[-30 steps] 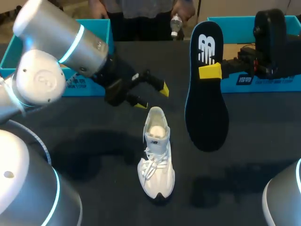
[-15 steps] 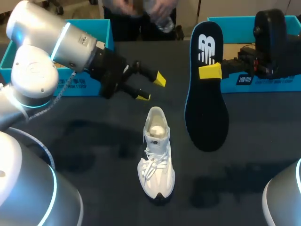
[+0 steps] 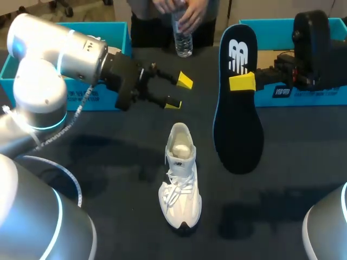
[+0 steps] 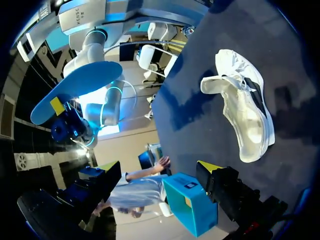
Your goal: Take the shoe out of the shoebox, open the shoe tongue, remove and reinsert the insole, then place the shoe into the shoebox
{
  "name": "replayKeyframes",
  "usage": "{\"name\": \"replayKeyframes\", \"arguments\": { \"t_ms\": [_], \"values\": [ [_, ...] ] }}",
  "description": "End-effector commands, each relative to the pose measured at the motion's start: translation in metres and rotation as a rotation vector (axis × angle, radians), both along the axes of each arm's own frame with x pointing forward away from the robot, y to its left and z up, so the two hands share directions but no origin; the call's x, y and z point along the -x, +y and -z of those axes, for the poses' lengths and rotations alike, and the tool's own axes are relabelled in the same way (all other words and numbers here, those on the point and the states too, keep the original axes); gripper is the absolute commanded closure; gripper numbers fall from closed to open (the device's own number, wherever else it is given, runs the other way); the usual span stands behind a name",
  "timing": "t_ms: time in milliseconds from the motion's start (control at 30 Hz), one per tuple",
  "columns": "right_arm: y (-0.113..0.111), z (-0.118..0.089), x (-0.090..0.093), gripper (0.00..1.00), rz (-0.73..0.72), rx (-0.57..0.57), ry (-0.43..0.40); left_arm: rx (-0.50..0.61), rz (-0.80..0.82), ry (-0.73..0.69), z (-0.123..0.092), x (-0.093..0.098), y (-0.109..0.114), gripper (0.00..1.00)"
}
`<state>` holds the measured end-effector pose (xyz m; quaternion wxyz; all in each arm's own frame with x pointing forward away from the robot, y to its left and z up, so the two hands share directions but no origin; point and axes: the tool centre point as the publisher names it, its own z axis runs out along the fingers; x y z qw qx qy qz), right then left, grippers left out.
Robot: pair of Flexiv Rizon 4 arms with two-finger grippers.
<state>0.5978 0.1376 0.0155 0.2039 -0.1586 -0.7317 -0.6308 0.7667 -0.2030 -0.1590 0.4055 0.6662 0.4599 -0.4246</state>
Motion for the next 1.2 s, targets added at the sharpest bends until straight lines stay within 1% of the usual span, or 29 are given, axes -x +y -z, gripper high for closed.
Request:
{"name": "replayKeyframes", "arguments": {
  "t_ms": [33, 267, 300, 333, 367, 400, 467, 500, 533, 633, 800, 900, 967, 1200],
  "values": [
    [0.003, 0.0, -0.003, 1.0, -0.004, 0.002, 0.001, -0.002, 0.004, -0.001, 0.0, -0.002, -0.001, 0.0],
    [0.003, 0.0, -0.003, 1.0, -0.004, 0.002, 0.001, -0.002, 0.004, -0.001, 0.0, -0.002, -0.001, 0.0],
    [0.003, 0.0, -0.003, 1.0, -0.004, 0.002, 0.001, 0.02, -0.025, 0.02, -0.002, -0.002, 0.0, 0.0],
    [0.003, 0.0, -0.003, 1.0, -0.004, 0.002, 0.001, 0.006, -0.063, 0.019, -0.003, -0.002, -0.001, 0.0],
    [0.003, 0.0, -0.003, 1.0, -0.004, 0.002, 0.001, 0.043, -0.076, -0.002, -0.005, 0.0, 0.001, 0.0],
    [0.003, 0.0, -0.003, 1.0, -0.004, 0.002, 0.001, 0.071, -0.089, 0.014, -0.009, 0.001, 0.003, 0.0],
    [0.003, 0.0, -0.003, 1.0, -0.004, 0.002, 0.001, 0.104, -0.14, -0.023, -0.014, 0.004, 0.005, 0.0],
    [0.003, 0.0, -0.003, 1.0, -0.004, 0.002, 0.001, 0.119, -0.142, -0.014, -0.017, 0.005, 0.006, 0.0],
    [0.002, 0.002, -0.01, 1.0, 0.01, 0.022, 0.03, 0.127, -0.161, -0.04, -0.018, 0.007, 0.008, 0.0],
    [0.001, 0.007, -0.033, 1.0, 0.039, 0.021, 0.088, 0.166, -0.191, -0.049, -0.022, 0.008, 0.013, 0.0],
    [-0.002, 0.016, -0.071, 1.0, 0.038, 0.013, 0.127, 0.214, -0.259, -0.051, -0.026, 0.002, 0.023, 0.0],
    [-0.003, 0.023, -0.094, 1.0, 0.032, 0.022, 0.162, 0.24, -0.27, -0.034, -0.031, -0.005, 0.029, 0.0],
    [-0.004, 0.028, -0.109, 1.0, 0.025, 0.028, 0.191, 0.24, -0.27, -0.034, -0.031, -0.005, 0.029, 0.0],
    [-0.004, 0.028, -0.109, 1.0, 0.025, 0.028, 0.191, 0.24, -0.27, -0.034, -0.031, -0.005, 0.029, 0.0]
  ]
}}
